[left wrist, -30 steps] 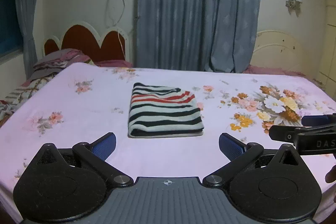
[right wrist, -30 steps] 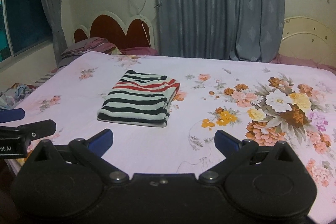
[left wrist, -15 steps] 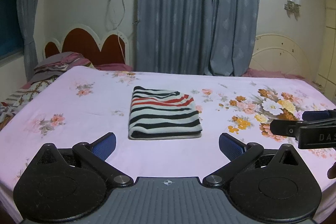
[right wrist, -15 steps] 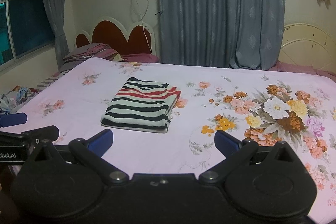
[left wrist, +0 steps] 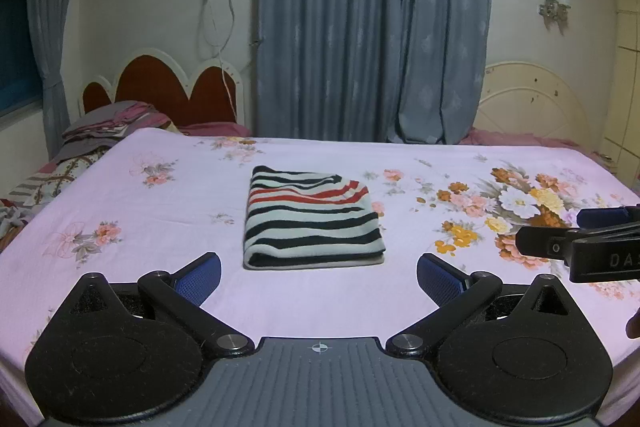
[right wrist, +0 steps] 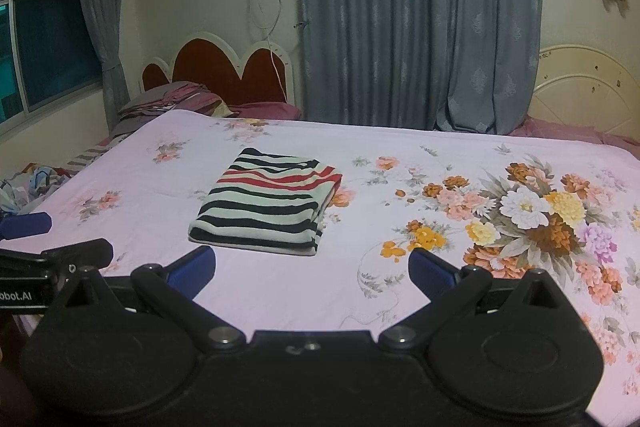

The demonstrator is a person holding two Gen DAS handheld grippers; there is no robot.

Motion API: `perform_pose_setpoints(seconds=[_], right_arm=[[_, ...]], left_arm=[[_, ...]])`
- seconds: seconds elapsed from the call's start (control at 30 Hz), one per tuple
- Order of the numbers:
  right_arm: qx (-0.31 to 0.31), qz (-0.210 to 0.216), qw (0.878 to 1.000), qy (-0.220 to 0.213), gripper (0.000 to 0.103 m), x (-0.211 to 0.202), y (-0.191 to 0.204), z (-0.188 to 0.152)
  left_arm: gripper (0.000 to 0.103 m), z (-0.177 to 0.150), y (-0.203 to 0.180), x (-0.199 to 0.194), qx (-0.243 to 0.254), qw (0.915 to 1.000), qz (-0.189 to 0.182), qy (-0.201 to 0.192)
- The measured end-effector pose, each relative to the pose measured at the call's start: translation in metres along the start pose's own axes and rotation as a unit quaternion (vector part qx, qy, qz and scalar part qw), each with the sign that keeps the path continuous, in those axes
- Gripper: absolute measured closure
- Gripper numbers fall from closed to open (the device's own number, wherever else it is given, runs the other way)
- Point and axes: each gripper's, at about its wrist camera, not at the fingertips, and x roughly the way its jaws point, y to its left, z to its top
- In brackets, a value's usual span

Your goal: Fold small clothes

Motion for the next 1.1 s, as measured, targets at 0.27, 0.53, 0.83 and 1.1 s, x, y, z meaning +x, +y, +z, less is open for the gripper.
perform_pose_setpoints(seconds=[0.27,0.53,0.83,1.1], right_arm=[[0.0,0.003,1.0,0.0,0.001,0.0025,-0.0003,0.0033],[-0.001,0.006,1.0,-0.002,0.001,0.0022,-0.0009,0.0052],[-0.001,0.005,1.0,-0.002,0.001,0.0022,-0.0046,0.0031],[-0.002,0.006,1.0,-0.002,0.001,0.0022,-0.0061,0.0026]], left_arm=[[0.0,0.0013,-0.0003,0.0034,-0.002,1.0,0.001,-0.002],[0.0,0.0015,-0.003,0.0031,-0.002,1.0,-0.001,-0.004],[0.0,0.0009,-0.0054,0.0037,-0.006,0.9999,-0.006,-0.008],[0.0,-0.0005,-0.0037,0.003,-0.003,0.9998,0.003,-0.018]])
